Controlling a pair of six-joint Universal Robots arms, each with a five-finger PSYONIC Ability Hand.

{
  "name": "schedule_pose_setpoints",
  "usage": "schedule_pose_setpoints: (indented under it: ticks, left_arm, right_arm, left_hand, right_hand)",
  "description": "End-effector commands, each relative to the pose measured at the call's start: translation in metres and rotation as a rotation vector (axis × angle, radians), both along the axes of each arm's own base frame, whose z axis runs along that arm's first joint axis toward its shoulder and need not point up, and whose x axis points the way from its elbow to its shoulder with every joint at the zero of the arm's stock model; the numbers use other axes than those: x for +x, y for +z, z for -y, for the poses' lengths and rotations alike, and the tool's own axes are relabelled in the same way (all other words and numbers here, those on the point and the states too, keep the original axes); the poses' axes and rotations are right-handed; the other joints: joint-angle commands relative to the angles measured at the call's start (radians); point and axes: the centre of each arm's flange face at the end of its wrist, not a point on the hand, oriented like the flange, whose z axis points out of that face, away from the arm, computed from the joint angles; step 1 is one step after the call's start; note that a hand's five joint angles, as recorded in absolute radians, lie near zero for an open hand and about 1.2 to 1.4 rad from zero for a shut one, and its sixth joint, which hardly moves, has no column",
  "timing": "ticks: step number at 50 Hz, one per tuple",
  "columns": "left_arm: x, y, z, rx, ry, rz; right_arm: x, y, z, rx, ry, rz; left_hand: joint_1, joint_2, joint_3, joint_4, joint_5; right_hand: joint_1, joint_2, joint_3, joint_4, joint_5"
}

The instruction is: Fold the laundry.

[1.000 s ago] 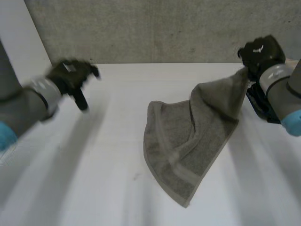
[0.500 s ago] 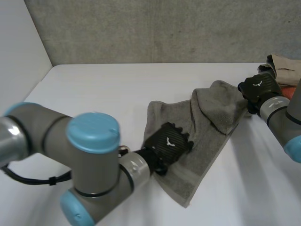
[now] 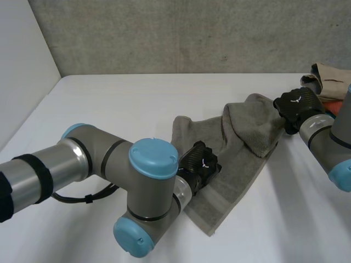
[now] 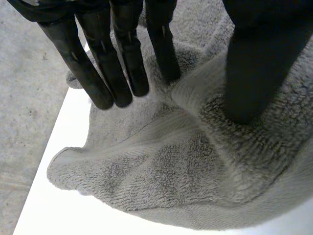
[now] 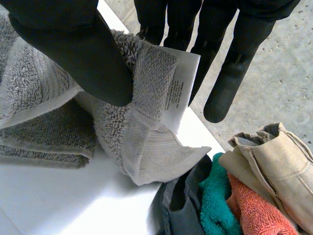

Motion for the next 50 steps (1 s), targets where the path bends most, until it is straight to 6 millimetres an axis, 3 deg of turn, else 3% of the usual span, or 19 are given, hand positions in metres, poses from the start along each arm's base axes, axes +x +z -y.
schedule_pose_setpoints:
  ticks: [1,6,7,10,11,15,18,24,25,29,32,38,44,50]
  left_arm:
    - [-0.005,0.001,0.010,-0.031,0.018,-0.010]
    - [0.004,0.018,0.048,-0.098,0.157,-0.058]
    - [0.013,0.028,0.072,-0.138,0.221,-0.087]
    - [0.030,0.043,0.112,-0.201,0.301,-0.136]
    - [0.043,0.050,0.136,-0.236,0.342,-0.151]
    - [0.067,0.055,0.178,-0.301,0.374,-0.134]
    - [0.079,0.050,0.197,-0.322,0.376,-0.105]
    - [0.085,0.039,0.195,-0.254,0.335,-0.092]
    - [0.083,0.039,0.188,-0.227,0.310,-0.093]
    - [0.085,0.047,0.173,-0.193,0.285,-0.110]
    - [0.093,0.058,0.166,-0.172,0.310,-0.135]
    - [0.101,0.064,0.155,-0.055,0.347,-0.216]
    - [0.100,0.052,0.140,0.160,0.374,-0.252]
    - [0.094,0.038,0.137,0.259,0.384,-0.265]
  right_arm:
    - [-0.001,0.003,0.000,-0.004,-0.002,0.001]
    - [-0.001,0.007,-0.005,0.008,0.000,0.004]
    - [-0.001,0.007,-0.009,0.025,0.006,0.000]
    - [0.000,0.004,-0.015,0.069,0.018,-0.010]
    - [0.001,0.000,-0.022,0.113,0.035,-0.016]
    - [0.004,-0.010,-0.036,0.195,0.063,-0.024]
    - [0.006,-0.016,-0.039,0.206,0.069,-0.018]
    - [0.011,-0.026,-0.039,0.201,0.074,-0.002]
    - [0.013,-0.030,-0.039,0.203,0.075,-0.001]
    - [0.014,-0.034,-0.038,0.209,0.065,-0.004]
    - [0.013,-0.033,-0.037,0.201,0.061,-0.003]
    - [0.012,-0.031,-0.036,0.196,0.059,0.001]
    - [0.008,-0.031,-0.034,0.197,0.049,0.001]
    - [0.009,-0.035,-0.034,0.206,0.050,-0.005]
  left_hand:
    - [0.601,0.617,0.618,0.633,0.638]
    - [0.601,0.617,0.618,0.633,0.638]
    - [0.601,0.617,0.618,0.633,0.638]
    - [0.601,0.617,0.618,0.633,0.638]
    - [0.601,0.617,0.618,0.633,0.638]
    - [0.601,0.617,0.618,0.633,0.638]
    - [0.601,0.617,0.618,0.633,0.638]
    - [0.601,0.617,0.618,0.633,0.638]
    - [0.349,0.365,0.366,0.381,0.385]
    - [-0.240,-0.223,-0.222,-0.207,-0.203]
    - [-0.370,-0.353,-0.353,-0.337,-0.333]
    - [-0.406,-0.389,-0.388,-0.373,-0.369]
    - [-0.397,-0.381,-0.380,-0.365,-0.360]
    - [-0.388,-0.372,-0.371,-0.356,-0.351]
  right_hand:
    - [0.286,0.231,0.206,0.203,0.229]
    - [0.286,0.231,0.206,0.203,0.229]
    - [0.286,0.231,0.206,0.203,0.229]
    - [0.286,0.231,0.206,0.203,0.229]
    - [0.286,0.231,0.206,0.203,0.229]
    - [0.286,0.231,0.206,0.203,0.229]
    - [0.286,0.231,0.206,0.203,0.229]
    - [0.286,0.231,0.206,0.203,0.229]
    - [0.286,0.231,0.206,0.203,0.229]
    - [0.286,0.231,0.206,0.203,0.229]
    - [0.286,0.231,0.206,0.203,0.229]
    - [0.286,0.231,0.206,0.203,0.229]
    - [0.286,0.231,0.206,0.203,0.229]
    - [0.286,0.231,0.206,0.203,0.229]
